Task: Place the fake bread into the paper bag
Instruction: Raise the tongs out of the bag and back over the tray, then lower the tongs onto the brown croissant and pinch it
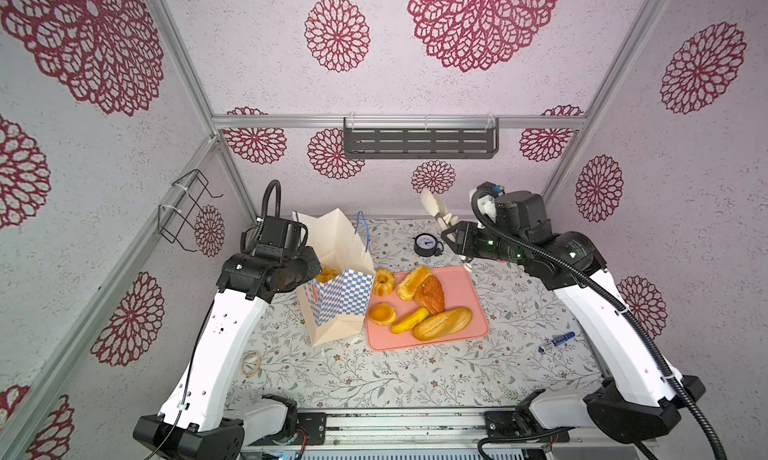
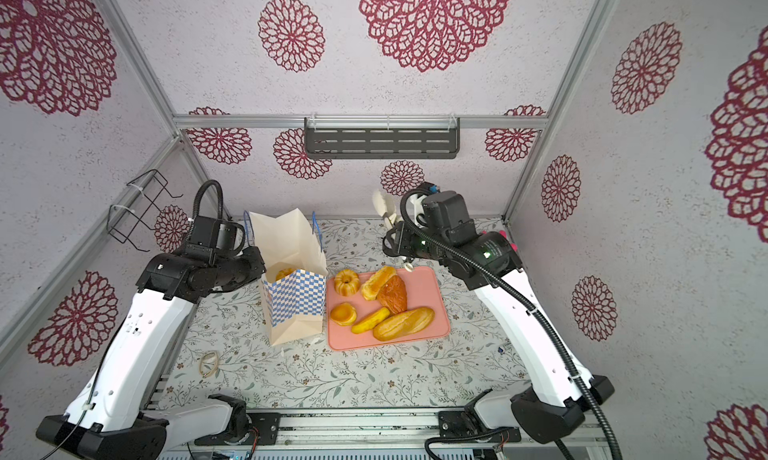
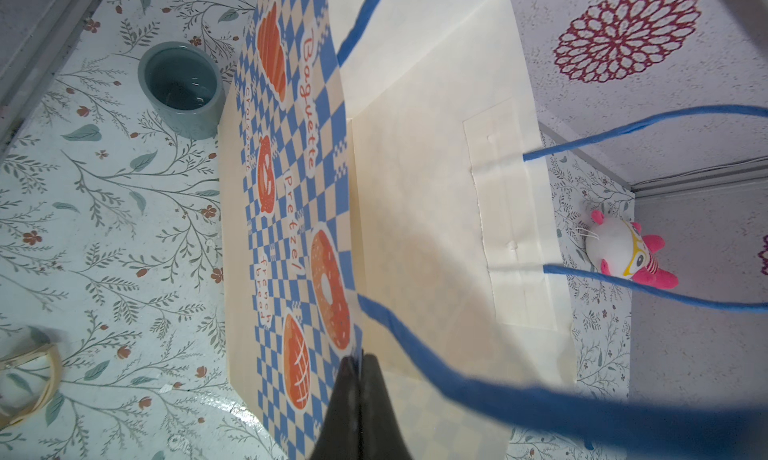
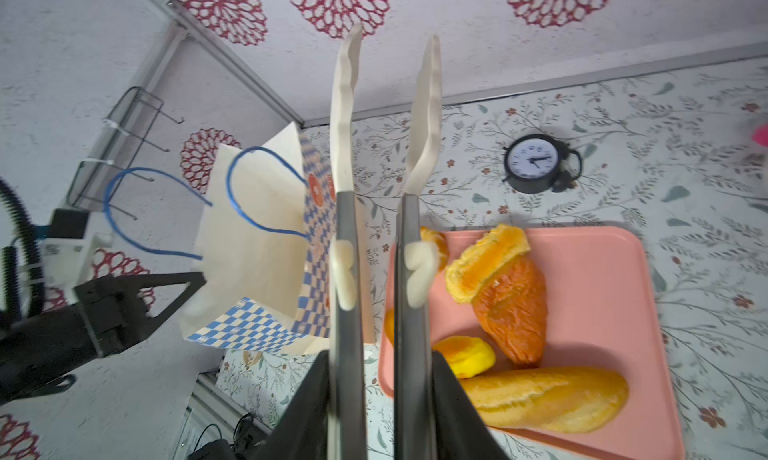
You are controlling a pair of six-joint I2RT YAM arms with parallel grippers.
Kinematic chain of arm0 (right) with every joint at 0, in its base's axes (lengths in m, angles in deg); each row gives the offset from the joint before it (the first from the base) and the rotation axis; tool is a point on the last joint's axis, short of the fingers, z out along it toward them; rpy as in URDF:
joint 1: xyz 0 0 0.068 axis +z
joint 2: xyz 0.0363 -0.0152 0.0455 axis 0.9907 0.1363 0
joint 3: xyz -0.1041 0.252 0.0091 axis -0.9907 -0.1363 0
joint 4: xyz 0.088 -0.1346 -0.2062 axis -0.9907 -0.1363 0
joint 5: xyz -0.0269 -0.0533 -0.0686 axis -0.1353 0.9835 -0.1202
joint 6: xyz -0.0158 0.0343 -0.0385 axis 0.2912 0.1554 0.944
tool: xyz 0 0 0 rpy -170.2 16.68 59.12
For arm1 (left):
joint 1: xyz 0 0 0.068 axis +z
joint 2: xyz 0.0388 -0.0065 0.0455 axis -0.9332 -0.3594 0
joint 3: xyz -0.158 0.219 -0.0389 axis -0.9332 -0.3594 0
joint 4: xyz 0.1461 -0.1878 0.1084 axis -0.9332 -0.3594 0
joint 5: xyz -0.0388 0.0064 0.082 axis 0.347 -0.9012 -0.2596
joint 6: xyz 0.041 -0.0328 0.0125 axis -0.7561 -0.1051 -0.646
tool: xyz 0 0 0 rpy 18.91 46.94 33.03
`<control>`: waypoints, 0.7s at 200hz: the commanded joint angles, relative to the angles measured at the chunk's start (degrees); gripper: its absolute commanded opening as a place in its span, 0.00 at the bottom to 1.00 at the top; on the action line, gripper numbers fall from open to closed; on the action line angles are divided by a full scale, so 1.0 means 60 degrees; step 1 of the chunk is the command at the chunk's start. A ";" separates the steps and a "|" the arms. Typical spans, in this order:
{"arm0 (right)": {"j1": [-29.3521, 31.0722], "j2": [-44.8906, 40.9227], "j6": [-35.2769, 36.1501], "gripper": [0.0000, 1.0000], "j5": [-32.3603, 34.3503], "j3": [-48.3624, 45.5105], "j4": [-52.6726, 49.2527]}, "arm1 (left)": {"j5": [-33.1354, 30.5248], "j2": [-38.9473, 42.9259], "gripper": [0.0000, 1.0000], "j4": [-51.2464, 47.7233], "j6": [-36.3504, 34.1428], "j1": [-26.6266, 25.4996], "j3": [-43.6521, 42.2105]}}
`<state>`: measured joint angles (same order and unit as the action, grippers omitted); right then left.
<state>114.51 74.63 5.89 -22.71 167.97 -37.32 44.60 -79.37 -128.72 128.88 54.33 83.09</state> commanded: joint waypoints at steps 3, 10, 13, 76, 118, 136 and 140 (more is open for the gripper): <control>-0.0541 -0.0665 -0.0251 0.36 -0.0008 -0.0780 0.0084 | 0.0050 0.0045 0.00 0.0215 -0.0143 0.0004 0.0045; -0.0685 -0.0769 -0.0290 0.36 -0.0063 -0.1135 0.0092 | 0.0060 0.0053 0.00 0.0215 -0.0142 0.0003 0.0031; -0.0744 -0.0797 -0.0301 0.36 -0.0093 -0.1284 0.0096 | 0.0069 0.0053 0.00 0.0215 -0.0140 0.0002 0.0032; -0.1643 -0.1444 -0.0645 0.36 -0.0569 -0.4038 0.0504 | 0.0091 0.0078 0.00 0.0171 -0.0162 0.0010 0.0001; -0.2082 -0.1573 -0.0648 0.36 -0.0962 -0.5152 0.0697 | 0.0101 0.0097 0.00 0.0143 -0.0188 0.0015 -0.0028; -0.2180 -0.1504 -0.0599 0.36 -0.1269 -0.5490 0.0819 | 0.0098 0.0086 0.00 0.0142 -0.0193 0.0009 -0.0015; -0.2181 -0.1474 -0.0578 0.36 -0.1337 -0.5535 0.0838 | 0.0100 0.0071 0.00 0.0142 -0.0212 0.0008 -0.0014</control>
<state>102.16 67.37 2.93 -27.64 135.60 -35.59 44.82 -79.37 -128.72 128.51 54.33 83.07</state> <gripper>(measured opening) 0.362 0.041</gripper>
